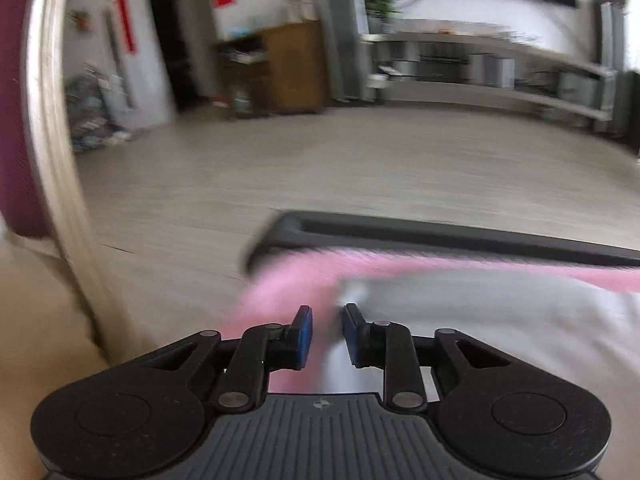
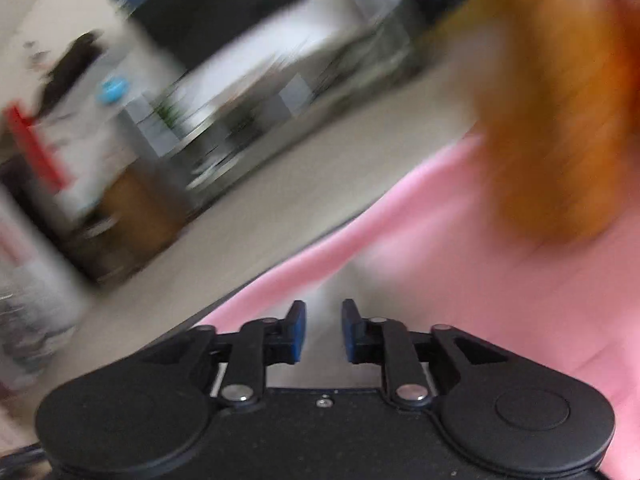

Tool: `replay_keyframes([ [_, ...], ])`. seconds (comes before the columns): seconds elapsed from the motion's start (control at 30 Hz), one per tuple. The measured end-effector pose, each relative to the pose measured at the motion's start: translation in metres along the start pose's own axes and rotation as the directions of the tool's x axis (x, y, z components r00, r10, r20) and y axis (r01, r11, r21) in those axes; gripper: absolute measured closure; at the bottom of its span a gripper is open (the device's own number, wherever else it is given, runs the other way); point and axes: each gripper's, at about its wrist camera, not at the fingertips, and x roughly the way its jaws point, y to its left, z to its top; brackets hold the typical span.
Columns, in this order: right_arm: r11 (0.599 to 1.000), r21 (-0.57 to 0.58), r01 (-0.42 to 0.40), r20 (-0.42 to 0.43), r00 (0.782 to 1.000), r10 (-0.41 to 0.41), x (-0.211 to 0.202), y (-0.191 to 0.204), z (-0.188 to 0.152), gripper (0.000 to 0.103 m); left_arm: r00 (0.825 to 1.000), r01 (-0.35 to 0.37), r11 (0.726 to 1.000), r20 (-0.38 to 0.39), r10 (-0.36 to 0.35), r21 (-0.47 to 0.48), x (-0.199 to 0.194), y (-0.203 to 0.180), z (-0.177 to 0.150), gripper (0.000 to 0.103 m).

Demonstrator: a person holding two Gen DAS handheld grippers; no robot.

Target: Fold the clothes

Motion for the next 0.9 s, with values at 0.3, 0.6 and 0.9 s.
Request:
replay_keyframes([
  [0.3,0.993,0.07,0.092,0.043,0.995,-0.095,-0.057,-0.004,0.023,0.079,0.989,-0.137,0.991,-0.049,0.136,-0.002,-0.045,0.023,0.012,0.078],
  [0.6,0.997,0.043,-0.067,-0.044,0.997,0.069,-0.212,0.022,0.06,0.065,0.998,0.048,0.996,0.038,-0.051,0.069,-0.235,0.084,-0.01,0.065],
  [0.9,0.99,0.042,-0.137,-0.229,0.963,0.143,-0.32,-0.004,0.001,0.051,0.953,0.255,0.964,-0.189,-0.237,0.078,-0.303,0.11,-0.136,0.062],
])
